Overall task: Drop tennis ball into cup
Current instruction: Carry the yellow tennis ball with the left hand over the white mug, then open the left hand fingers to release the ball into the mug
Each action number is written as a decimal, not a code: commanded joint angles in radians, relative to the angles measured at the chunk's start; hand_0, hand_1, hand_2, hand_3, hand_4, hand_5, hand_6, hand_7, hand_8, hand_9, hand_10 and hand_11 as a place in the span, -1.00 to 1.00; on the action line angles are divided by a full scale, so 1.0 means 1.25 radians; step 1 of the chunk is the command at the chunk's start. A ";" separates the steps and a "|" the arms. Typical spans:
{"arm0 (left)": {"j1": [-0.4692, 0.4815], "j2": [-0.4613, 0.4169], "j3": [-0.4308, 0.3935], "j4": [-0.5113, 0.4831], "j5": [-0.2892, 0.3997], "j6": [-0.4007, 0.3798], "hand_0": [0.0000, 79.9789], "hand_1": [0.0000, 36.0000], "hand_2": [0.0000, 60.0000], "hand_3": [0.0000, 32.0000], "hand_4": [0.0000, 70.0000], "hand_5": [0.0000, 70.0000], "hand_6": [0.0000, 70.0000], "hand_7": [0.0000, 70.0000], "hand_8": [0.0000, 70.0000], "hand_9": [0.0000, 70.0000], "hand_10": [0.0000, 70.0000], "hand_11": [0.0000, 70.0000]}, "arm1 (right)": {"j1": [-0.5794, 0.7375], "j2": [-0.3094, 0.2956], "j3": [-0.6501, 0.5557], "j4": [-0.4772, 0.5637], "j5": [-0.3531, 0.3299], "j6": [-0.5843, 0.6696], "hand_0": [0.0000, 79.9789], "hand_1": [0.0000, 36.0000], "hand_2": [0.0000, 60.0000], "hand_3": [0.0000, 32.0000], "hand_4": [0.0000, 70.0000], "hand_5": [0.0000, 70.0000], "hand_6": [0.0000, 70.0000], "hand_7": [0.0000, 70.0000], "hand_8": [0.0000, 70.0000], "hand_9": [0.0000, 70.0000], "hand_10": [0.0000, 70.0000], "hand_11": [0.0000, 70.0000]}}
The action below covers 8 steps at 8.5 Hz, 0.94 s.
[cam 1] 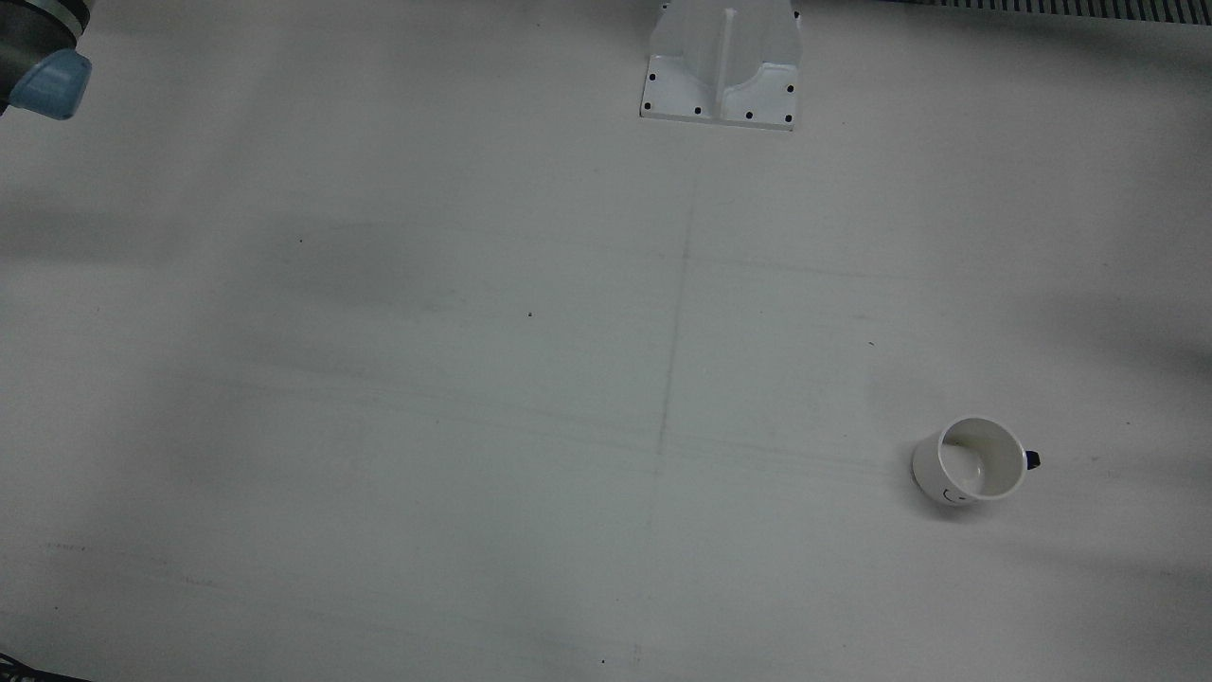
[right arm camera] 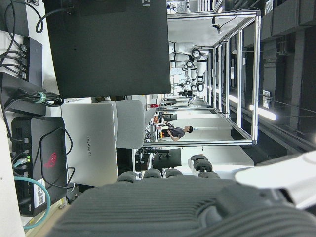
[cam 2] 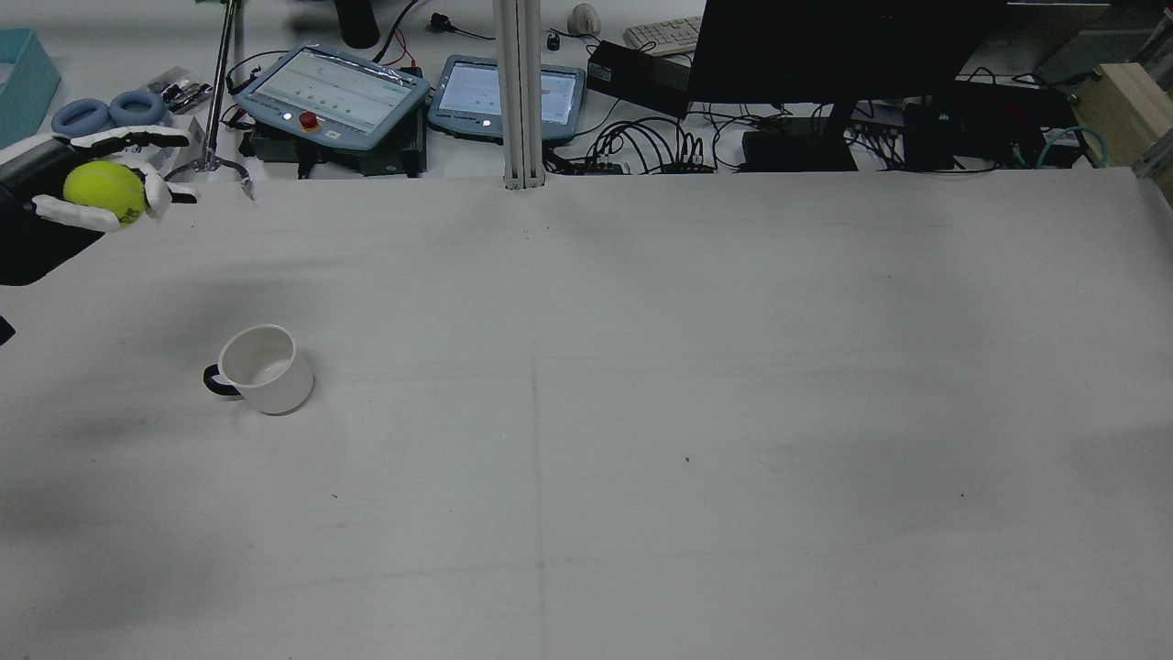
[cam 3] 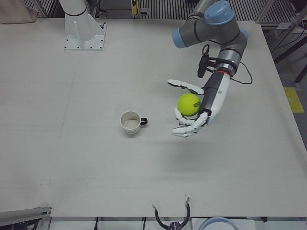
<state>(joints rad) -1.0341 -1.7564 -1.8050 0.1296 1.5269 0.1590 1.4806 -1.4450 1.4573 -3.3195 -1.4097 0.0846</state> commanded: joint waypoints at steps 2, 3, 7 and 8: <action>0.139 -0.023 0.060 -0.034 -0.052 0.042 0.24 -0.55 -0.74 -1.00 -0.35 -0.42 1.00 1.00 0.35 0.74 -0.39 -0.10 | 0.000 0.000 0.000 0.000 0.000 0.000 -1.00 -1.00 -1.00 -1.00 -1.00 -1.00 -1.00 -1.00 -1.00 -1.00 -1.00 -1.00; 0.145 -0.033 0.095 -0.052 -0.052 0.041 0.23 -0.58 -0.70 -1.00 -0.35 -0.38 1.00 1.00 0.35 0.75 -0.39 -0.10 | 0.000 0.000 0.000 0.000 0.000 0.000 -1.00 -1.00 -1.00 -1.00 -1.00 -1.00 -1.00 -1.00 -1.00 -1.00 -1.00 -1.00; 0.146 -0.018 0.144 -0.132 -0.052 0.040 0.11 -0.50 -0.56 -1.00 -0.71 -0.75 -0.13 -0.73 -0.73 -0.82 -0.87 -0.78 | 0.000 0.000 0.000 0.000 0.000 0.000 -1.00 -1.00 -1.00 -1.00 -1.00 -1.00 -1.00 -1.00 -1.00 -1.00 -1.00 -1.00; 0.145 -0.020 0.142 -0.133 -0.052 0.041 -0.02 -0.59 -0.48 -1.00 -0.80 -0.81 -0.31 -0.89 -0.81 -0.89 -0.94 -0.90 | 0.000 0.000 0.000 0.000 0.000 0.000 -1.00 -1.00 -1.00 -1.00 -1.00 -1.00 -1.00 -1.00 -1.00 -1.00 -1.00 -1.00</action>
<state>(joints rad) -0.8526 -1.7856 -1.6383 -0.0082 1.4628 0.2093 1.4803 -1.4450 1.4573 -3.3195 -1.4097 0.0844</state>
